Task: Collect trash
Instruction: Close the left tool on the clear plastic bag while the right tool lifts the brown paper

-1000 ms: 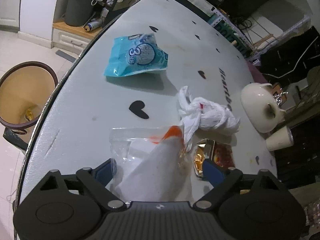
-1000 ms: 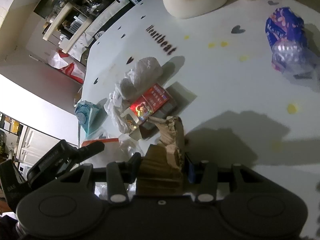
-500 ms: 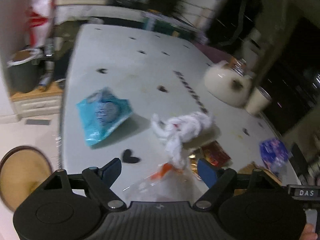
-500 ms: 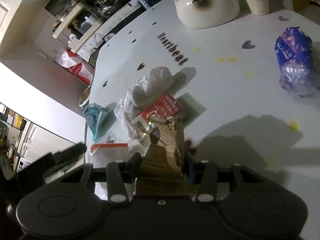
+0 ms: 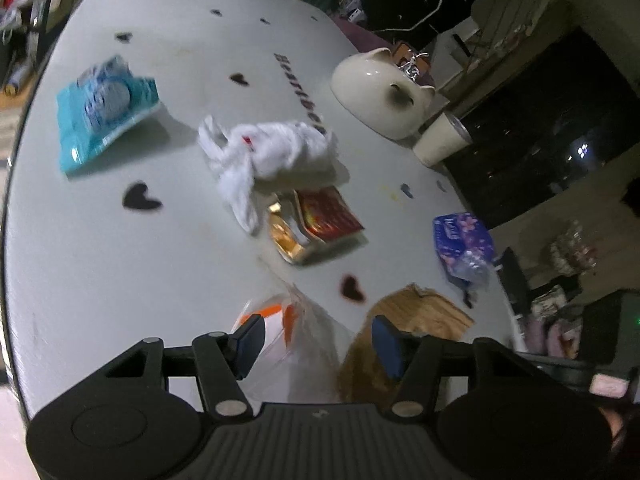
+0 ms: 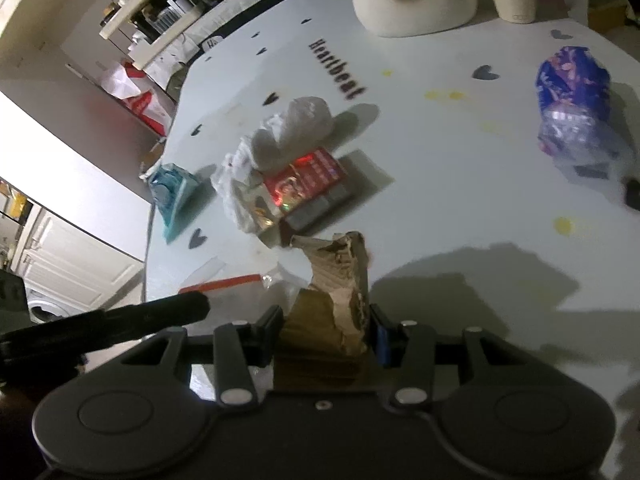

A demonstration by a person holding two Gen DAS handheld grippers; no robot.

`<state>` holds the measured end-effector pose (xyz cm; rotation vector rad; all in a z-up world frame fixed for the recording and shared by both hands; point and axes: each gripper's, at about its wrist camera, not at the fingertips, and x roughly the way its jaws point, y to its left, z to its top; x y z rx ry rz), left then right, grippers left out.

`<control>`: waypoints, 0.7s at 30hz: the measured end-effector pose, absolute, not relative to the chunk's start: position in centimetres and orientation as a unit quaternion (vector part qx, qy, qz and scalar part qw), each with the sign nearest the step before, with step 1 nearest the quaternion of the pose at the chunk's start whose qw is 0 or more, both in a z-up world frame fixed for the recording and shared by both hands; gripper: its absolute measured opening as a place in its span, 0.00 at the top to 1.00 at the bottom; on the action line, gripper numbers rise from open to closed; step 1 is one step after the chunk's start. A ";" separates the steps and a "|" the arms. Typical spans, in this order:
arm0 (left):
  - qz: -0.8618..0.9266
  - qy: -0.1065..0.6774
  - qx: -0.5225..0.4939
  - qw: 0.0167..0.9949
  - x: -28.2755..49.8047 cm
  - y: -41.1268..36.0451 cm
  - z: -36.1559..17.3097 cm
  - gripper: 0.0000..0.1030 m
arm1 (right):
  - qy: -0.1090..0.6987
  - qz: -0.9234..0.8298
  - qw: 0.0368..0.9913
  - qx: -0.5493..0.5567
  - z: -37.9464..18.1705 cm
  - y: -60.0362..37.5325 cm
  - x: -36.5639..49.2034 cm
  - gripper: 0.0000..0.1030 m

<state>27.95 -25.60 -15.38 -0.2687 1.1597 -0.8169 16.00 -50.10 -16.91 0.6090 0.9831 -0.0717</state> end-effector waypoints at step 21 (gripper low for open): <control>-0.427 0.648 -0.030 0.630 24.7 -28.4 -17.9 0.74 | 0.476 -0.027 0.835 0.273 -17.6 -50.2 14.0 0.56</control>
